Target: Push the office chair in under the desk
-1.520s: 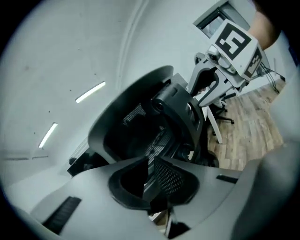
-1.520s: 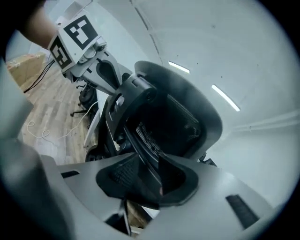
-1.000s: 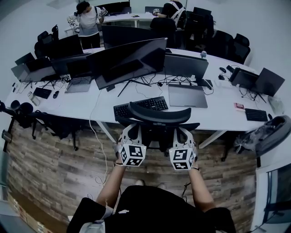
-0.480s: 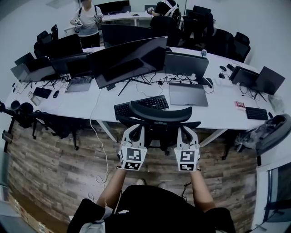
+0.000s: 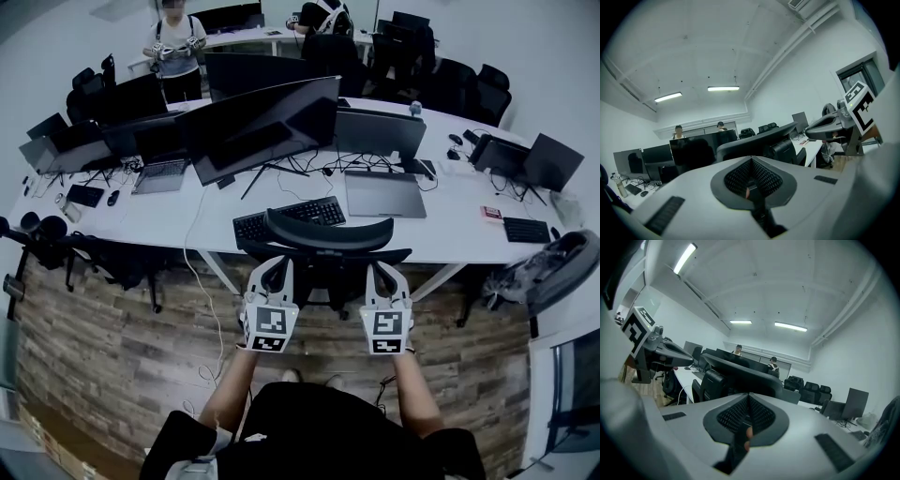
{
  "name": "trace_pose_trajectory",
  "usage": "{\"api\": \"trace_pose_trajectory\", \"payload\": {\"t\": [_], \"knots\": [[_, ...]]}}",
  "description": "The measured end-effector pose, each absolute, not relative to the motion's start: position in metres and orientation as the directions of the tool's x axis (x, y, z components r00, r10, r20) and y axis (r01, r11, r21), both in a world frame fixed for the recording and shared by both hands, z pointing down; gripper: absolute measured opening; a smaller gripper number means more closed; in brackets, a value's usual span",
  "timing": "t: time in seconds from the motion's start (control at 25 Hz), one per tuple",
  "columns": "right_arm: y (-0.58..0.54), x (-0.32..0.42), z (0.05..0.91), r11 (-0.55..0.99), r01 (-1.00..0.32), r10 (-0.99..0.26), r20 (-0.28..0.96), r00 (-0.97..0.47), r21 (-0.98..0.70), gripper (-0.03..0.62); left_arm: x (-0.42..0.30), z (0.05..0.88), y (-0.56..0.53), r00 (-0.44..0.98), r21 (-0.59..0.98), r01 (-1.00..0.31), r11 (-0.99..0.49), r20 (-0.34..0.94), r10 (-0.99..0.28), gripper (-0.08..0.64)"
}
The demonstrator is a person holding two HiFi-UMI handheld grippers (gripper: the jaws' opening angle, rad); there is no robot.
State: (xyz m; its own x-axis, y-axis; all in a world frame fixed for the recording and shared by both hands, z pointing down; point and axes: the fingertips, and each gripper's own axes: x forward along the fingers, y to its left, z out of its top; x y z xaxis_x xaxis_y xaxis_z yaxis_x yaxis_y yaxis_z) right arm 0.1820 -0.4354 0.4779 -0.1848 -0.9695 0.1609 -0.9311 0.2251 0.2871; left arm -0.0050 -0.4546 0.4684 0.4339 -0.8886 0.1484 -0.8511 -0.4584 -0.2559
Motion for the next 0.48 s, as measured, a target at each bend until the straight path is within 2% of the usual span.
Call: {"api": "trace_pose_trajectory", "payload": {"t": [0.48], "knots": [[-0.4292,0.1851,0.4736,0.22,-0.93,-0.971,0.16,-0.179,0.294,0.025,-0.0016,0.4613,-0.4503,0.446,-0.245,-0.85,-0.466,0.135,-0.885,0.014]]}}
